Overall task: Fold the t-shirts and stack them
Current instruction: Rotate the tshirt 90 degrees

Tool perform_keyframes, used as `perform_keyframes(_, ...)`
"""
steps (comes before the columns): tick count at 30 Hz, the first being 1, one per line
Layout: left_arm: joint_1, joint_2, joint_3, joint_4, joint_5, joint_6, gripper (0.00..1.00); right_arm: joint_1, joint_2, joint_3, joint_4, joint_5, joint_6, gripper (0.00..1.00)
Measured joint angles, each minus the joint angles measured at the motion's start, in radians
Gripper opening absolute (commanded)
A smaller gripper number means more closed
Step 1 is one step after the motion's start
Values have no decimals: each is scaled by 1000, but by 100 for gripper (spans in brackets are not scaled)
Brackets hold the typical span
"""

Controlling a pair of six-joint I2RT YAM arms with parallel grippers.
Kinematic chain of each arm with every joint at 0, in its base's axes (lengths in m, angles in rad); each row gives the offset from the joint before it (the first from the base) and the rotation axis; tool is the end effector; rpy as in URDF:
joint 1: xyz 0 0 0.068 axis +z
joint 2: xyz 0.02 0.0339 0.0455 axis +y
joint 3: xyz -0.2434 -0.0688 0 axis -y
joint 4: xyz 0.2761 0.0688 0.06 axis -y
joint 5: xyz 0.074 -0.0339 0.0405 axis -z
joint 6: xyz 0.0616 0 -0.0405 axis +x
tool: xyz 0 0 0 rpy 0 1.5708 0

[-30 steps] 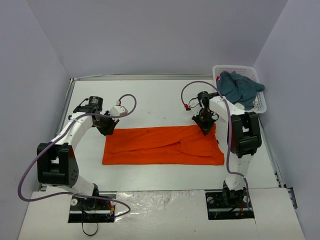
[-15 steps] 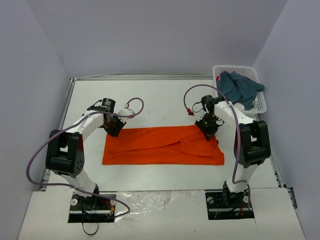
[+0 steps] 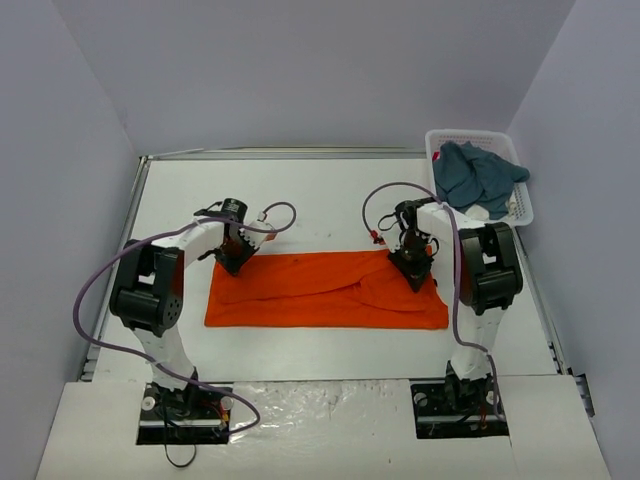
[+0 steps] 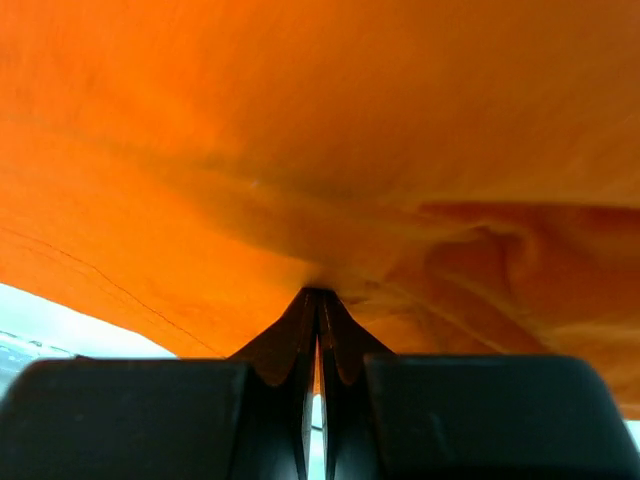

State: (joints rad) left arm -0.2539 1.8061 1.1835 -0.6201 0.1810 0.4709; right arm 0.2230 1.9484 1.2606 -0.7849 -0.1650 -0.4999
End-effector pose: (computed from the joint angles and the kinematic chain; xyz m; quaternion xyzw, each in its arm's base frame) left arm 0.3645 -0.1060 0.1105 0.3621 0.9135 -0.0710 0.1713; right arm 0.3628 0.0927 0.0767 -0.3558 0.9297 0.0748 0.0598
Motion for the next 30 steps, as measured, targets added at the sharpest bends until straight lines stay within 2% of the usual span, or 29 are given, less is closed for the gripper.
perform_keyframes(4, -5, 0, -2, -2, -32, 0, 2, -3, 97, 135, -57, 4, 2, 0)
perform_keyframes(6, -5, 0, -4, -4, -48, 0, 2, -6, 175, 258, -106, 1, 3, 0)
perform_keyframes(14, -15, -14, -28, -12, -63, -15, 2, -13, 505, 871, -209, -33, 41, 0)
perform_keyframes(19, -69, -14, -29, -48, -84, -30, 2, -12, 714, 1278, -193, -63, 91, 0)
perform_keyframes(22, -112, -13, -29, -68, -83, -35, 2, -7, 762, 1365, -119, -63, 124, 0)
perform_keyframes(30, -247, -13, -28, -127, -18, -43, 2, 41, 781, 1365, 86, -50, 206, 0)
